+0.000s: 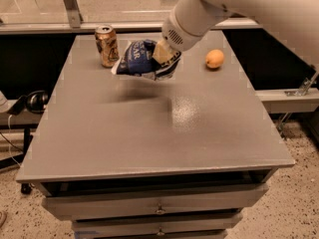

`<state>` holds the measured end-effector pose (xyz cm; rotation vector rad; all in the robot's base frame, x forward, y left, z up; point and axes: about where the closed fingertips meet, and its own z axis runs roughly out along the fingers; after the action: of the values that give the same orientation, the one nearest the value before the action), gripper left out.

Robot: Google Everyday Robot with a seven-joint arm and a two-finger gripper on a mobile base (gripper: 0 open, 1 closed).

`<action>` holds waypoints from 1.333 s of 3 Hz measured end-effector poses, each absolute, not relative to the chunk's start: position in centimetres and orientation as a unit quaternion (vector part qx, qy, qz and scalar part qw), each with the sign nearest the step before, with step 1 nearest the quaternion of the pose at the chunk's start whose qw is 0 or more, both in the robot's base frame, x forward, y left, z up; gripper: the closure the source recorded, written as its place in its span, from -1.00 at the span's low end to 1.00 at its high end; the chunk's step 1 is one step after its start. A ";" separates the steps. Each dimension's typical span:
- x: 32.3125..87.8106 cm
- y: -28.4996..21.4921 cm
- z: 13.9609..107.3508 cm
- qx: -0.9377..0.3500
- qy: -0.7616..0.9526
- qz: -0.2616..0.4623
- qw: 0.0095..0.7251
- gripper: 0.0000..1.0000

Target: Move blue chip bag near orange can

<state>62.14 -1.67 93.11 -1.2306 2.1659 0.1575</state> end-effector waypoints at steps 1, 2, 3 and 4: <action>65.2 0.1 91.7 -0.457 0.831 0.044 0.315 1.00; 67.4 1.3 90.8 -0.455 0.833 0.029 0.313 1.00; 69.1 2.3 90.2 -0.457 0.833 0.019 0.312 0.62; 69.6 2.7 90.3 -0.459 0.829 0.016 0.318 0.19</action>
Offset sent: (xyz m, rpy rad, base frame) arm 0.0840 0.0430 -0.0358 -0.0806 -0.0276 -0.0734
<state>69.63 2.72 90.25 -1.2087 2.1823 0.0422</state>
